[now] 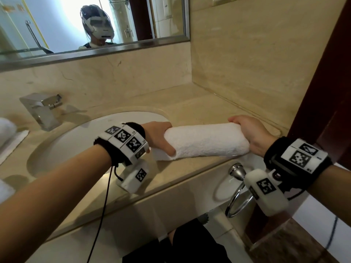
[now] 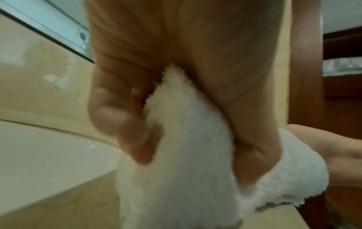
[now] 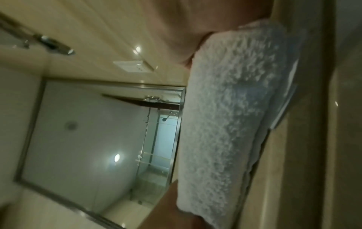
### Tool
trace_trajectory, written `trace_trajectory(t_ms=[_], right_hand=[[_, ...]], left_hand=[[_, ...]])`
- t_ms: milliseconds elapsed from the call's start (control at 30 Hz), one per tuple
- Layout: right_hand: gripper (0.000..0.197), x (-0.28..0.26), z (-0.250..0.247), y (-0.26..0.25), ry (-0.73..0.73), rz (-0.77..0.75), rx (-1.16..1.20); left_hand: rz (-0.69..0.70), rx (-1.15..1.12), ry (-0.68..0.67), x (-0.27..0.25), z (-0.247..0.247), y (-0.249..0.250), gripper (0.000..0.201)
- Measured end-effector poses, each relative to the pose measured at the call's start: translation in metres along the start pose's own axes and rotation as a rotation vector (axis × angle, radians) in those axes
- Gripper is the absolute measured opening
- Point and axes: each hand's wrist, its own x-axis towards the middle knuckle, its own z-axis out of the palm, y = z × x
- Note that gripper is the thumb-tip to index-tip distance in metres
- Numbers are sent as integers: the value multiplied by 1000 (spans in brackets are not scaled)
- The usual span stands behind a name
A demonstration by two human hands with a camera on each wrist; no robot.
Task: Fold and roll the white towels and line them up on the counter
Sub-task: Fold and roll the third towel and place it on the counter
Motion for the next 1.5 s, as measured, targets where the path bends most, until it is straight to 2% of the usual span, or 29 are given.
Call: trace_trajectory(t_ms=[67, 100, 167, 200, 267, 367, 500, 567, 733, 833, 1033, 1167, 1200, 1267, 1300, 1400, 1500], right_hand=[[14, 1, 0, -8, 1, -92, -315], [17, 1, -2, -11, 12, -104, -466], [40, -2, -8, -16, 22, -80, -730], [45, -7, -11, -19, 6, -63, -830], [47, -13, -16, -23, -20, -29, -885], [42, -23, -18, -28, 47, -60, -891], [27, -27, -8, -41, -27, -42, -876], [24, -26, 0, -45, -37, -49, -917], [31, -5, 11, -44, 52, -94, -925], [26, 8, 15, -44, 52, -84, -834], [26, 25, 22, -48, 29, -18, -898], [23, 32, 24, -45, 44, -6, -958], [23, 33, 24, -44, 43, -4, -958], [23, 36, 25, -43, 36, 3, -950], [22, 38, 26, -43, 37, 3, -948], [20, 40, 28, -42, 45, 4, -968], [24, 41, 30, -43, 62, 19, -995]], left_hand=[[-30, -25, 44, 1, -2, -1, 60], [-50, -63, 46, 2, -2, -2, 61], [-85, -164, 14, 1, -3, -4, 63], [-98, -220, -7, -1, -4, -5, 63], [-123, -373, -35, -6, -6, -7, 54], [-152, -677, -28, -9, -7, -11, 38], [-204, -898, 79, -9, 0, -12, 45], [-190, -968, 67, -9, -1, -15, 48], [-160, -729, -54, -16, -1, -22, 37], [-139, -604, -28, -14, 2, -30, 33], [-97, -575, -41, -6, -3, -42, 27], [13, -729, 74, -4, -12, -64, 19], [54, -713, 105, -3, -13, -68, 24], [114, -563, 134, 0, -11, -72, 39], [133, -469, 142, 1, -10, -70, 40], [171, -300, 178, 6, -5, -64, 34], [132, -222, 156, 9, -5, -57, 26]])
